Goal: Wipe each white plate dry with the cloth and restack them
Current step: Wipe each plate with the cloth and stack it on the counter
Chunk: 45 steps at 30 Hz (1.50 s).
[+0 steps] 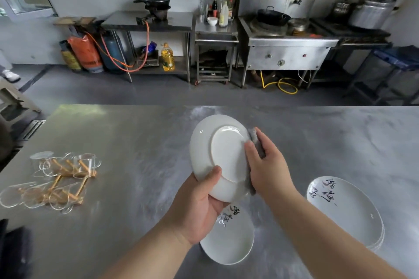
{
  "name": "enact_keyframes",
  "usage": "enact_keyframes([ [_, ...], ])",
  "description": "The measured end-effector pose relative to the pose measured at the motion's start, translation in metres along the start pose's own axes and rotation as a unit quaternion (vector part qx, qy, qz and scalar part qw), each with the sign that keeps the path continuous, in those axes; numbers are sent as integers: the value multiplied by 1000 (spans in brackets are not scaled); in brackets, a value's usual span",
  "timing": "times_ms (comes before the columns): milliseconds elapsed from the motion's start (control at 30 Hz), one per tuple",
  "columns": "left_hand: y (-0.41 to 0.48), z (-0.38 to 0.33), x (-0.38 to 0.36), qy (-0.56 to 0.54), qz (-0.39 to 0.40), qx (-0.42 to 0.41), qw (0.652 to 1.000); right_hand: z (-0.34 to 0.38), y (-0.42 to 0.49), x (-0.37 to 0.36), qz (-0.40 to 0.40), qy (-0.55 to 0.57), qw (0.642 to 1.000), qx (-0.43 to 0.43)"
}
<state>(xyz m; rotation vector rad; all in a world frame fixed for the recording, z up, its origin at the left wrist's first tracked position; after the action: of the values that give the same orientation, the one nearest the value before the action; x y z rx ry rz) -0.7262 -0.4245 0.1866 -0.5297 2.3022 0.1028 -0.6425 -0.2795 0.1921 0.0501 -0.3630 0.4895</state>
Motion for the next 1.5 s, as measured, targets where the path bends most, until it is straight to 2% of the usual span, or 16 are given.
enact_keyframes([
  [67,-1,1,-4,-10,23,16,1000,18,27,13,50,-56,997,30],
  [200,9,-6,-1,-30,-2,38,999,41,40,23,118,-122,982,88],
  [300,21,1,4,-23,-36,46,998,24,4,18,54,-132,980,137],
  [367,25,8,2,-25,-51,38,998,8,-32,8,21,-168,976,136],
  [467,30,20,-10,-25,-72,24,997,4,-32,9,36,-221,967,120],
  [533,36,21,-23,-24,-84,7,996,19,-1,26,22,-192,973,124],
  [633,51,18,-46,-21,-105,-10,994,28,27,58,-3,-101,993,65],
  [800,69,45,-85,-30,-101,41,994,12,-40,45,28,-163,971,171],
  [867,70,63,-102,-53,-90,64,992,6,-35,59,19,-183,963,195],
  [967,77,78,-118,-43,-114,20,992,2,2,106,17,-166,966,200],
  [1033,79,87,-126,-16,-115,1,993,-11,34,137,27,-126,980,154],
  [1100,80,100,-135,-12,-116,0,993,-34,60,172,44,-90,994,48],
  [1233,82,134,-134,13,-150,23,988,-85,77,240,150,-166,974,-45],
  [1333,86,164,-132,91,-179,72,977,-121,73,276,219,-172,955,-98],
  [1400,91,180,-132,198,-214,85,953,-147,71,293,242,-141,947,-154],
  [1500,100,192,-130,381,-268,64,883,-173,72,311,243,-82,948,-191],
])
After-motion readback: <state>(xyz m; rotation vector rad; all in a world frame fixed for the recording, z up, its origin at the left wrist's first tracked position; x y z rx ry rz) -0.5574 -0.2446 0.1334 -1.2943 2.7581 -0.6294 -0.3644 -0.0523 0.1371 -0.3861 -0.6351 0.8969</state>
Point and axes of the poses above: each hand's wrist, its own y-axis towards the middle knuckle, its own x-axis out of the back of the hand, z = x × y, the point moved 5 cm from there along y, towards the middle knuckle, and after that the axes turned 3 degrees about -x, right-handed, at the moved point
